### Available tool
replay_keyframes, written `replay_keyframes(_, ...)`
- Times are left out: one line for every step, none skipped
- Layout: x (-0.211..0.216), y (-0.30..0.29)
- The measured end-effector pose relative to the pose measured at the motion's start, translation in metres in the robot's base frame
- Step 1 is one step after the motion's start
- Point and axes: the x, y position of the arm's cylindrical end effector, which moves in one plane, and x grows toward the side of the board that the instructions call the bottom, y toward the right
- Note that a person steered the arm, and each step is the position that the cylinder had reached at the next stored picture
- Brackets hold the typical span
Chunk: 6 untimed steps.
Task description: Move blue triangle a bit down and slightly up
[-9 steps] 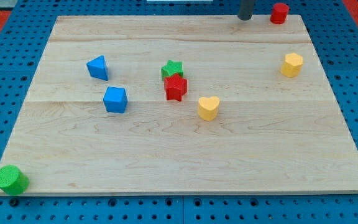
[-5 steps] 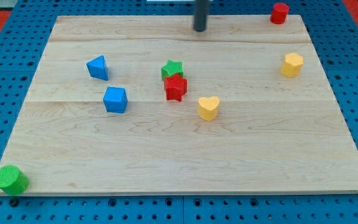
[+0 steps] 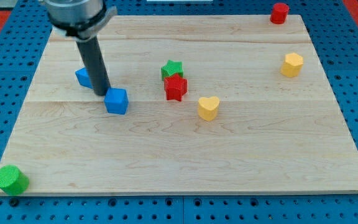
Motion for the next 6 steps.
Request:
replay_keyframes(0.040,-0.012)
replay_keyframes(0.047,-0.012)
replay_keyframes(0.038,-0.020)
replay_keyframes(0.031,-0.033)
replay_keyframes(0.017,-0.027)
replay_keyframes(-0.002,-0.009)
